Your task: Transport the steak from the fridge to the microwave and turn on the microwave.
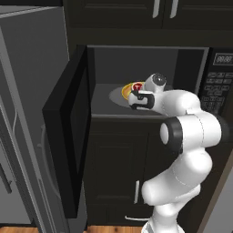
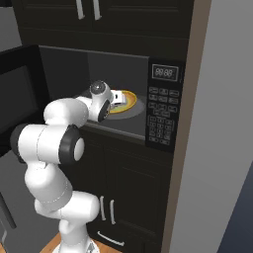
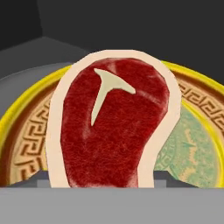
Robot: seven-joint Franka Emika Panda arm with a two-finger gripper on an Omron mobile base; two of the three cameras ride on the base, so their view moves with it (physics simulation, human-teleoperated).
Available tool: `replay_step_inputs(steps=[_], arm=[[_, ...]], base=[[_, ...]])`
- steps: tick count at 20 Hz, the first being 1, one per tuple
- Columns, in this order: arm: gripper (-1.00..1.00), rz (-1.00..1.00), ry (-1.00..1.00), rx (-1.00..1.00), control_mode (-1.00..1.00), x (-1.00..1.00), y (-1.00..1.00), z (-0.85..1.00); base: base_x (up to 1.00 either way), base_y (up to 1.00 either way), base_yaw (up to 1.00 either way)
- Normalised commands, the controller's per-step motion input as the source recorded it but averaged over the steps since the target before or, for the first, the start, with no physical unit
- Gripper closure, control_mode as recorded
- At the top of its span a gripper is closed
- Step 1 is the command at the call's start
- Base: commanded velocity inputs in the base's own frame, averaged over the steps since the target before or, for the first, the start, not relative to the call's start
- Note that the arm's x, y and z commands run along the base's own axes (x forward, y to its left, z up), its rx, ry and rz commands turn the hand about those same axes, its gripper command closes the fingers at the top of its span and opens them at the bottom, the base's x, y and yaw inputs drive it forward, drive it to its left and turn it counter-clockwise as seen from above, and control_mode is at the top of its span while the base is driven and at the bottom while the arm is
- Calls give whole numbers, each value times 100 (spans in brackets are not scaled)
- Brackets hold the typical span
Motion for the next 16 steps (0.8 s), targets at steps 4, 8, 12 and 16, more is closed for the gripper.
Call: replay_step_inputs(steps=[4, 8, 12, 16], arm=[[-100, -3, 0, 3, -100, 18, -7, -21], [-100, -2, -4, 4, -100, 1, -3, -2], [-100, -4, -13, 7, -100, 0, -10, 0], [-100, -3, -12, 9, -100, 0, -8, 0]], base=[[0, 0, 0], [0, 0, 0], [0, 0, 0], [0, 0, 0]])
